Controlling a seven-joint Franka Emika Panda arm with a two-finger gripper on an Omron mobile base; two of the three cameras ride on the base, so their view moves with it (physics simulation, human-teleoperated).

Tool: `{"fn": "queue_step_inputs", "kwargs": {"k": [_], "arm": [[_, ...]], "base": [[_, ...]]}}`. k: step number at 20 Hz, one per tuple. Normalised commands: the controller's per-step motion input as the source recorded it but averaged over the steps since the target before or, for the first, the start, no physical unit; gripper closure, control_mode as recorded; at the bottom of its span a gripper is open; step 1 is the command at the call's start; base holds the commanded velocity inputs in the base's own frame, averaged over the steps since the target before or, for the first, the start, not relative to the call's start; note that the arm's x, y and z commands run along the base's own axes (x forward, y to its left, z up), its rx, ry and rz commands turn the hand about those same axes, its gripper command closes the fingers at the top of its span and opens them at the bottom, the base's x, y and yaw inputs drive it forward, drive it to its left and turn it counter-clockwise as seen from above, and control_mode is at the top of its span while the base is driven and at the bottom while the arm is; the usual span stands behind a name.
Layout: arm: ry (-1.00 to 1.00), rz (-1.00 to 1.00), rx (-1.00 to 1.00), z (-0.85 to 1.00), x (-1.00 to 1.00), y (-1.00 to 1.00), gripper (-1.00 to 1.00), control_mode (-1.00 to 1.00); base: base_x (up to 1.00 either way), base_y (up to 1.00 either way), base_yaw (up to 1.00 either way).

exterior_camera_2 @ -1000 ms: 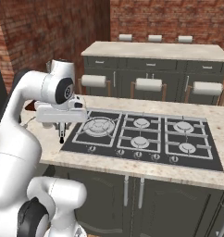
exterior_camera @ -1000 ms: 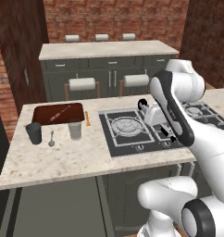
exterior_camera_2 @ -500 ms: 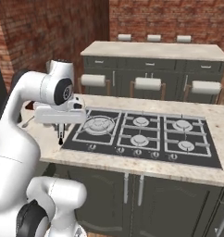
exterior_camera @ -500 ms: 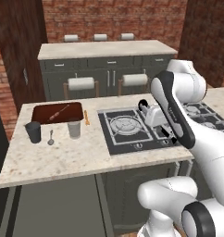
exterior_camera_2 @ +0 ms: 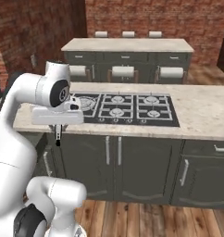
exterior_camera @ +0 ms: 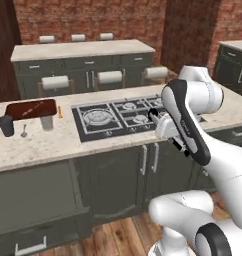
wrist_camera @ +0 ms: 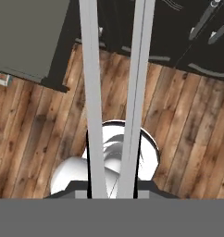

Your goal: Take the tongs from the drawer on the left and place them on the dining counter next to the tray containing the kebab skewer.

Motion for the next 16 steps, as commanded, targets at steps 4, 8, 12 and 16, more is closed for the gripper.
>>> {"fn": "queue_step_inputs", "kwargs": {"k": [4, 8, 12, 16], "arm": [[0.00, 0.00, 0.00, 0.00, 0.00, 0.00, 1.00, 1.00], [0.00, 0.00, 0.00, 0.00, 0.00, 0.00, 1.00, 1.00], [0.00, 0.00, 0.00, 0.00, 0.00, 0.00, 1.00, 1.00], [0.00, 0.00, 0.00, 0.00, 0.00, 0.00, 1.00, 1.00]], "base": [[-0.16, -1.00, -0.29], [0.07, -1.00, -0.13], [0.14, -1.00, 0.00], [0.07, -1.00, -0.02]]}}
